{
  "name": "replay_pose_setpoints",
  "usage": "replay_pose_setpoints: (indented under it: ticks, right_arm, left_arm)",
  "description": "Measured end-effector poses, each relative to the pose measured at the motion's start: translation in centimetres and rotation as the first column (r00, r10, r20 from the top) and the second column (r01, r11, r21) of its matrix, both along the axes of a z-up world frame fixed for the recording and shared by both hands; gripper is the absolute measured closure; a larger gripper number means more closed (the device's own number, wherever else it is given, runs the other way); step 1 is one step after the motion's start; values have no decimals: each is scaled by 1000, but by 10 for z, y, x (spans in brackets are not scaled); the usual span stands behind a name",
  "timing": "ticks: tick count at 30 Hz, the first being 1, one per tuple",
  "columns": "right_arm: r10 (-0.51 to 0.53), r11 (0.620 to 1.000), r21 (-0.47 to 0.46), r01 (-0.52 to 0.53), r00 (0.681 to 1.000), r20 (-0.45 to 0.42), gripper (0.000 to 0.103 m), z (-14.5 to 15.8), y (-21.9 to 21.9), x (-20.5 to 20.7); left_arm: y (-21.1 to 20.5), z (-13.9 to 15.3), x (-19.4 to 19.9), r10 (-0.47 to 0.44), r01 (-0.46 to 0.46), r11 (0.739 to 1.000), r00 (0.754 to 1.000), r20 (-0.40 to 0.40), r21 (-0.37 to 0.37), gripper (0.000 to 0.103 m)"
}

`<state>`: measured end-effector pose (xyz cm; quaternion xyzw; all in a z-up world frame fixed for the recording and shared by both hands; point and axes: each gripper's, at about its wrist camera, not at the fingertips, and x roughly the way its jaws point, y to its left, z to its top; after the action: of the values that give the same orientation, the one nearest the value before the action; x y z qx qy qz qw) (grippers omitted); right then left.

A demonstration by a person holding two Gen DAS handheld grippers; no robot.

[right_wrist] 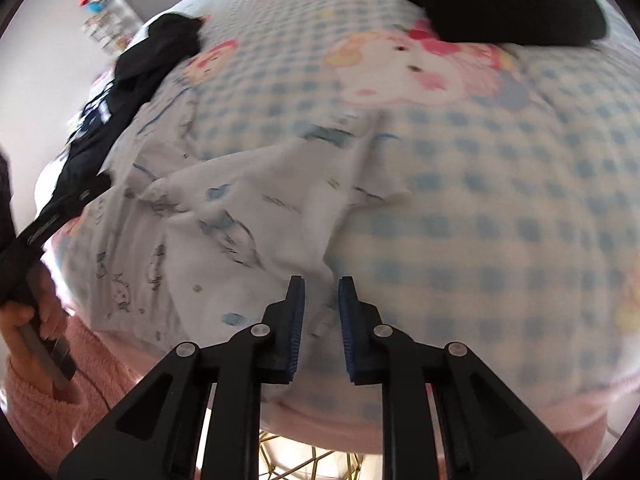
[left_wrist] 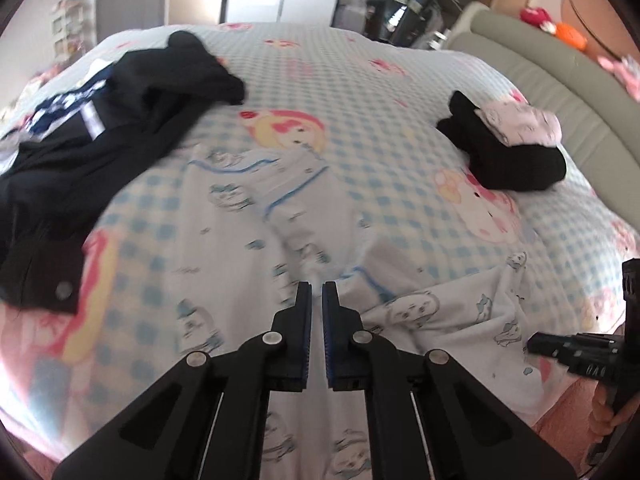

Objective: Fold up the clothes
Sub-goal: 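Move both open grippers over the folded pants legs, then grasp the pants leg with the left gripper while the right gripper grasps the cuffs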

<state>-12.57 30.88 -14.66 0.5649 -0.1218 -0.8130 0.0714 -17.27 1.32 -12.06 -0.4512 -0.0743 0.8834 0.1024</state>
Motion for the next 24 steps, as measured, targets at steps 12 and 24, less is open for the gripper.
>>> replay_pose_setpoints:
  ticks: [12,24]
  right_arm:
    - [-97,995,3,97,995,27,35,-8,-1,-73]
    - [44,998,-47,-51,990,-134,90,33,-24,-44]
  left_arm:
    - [51,-15,-57,-177,175,984,981,84,28,80]
    - [6,22,-19,-48,53,992,998,-46,111,97]
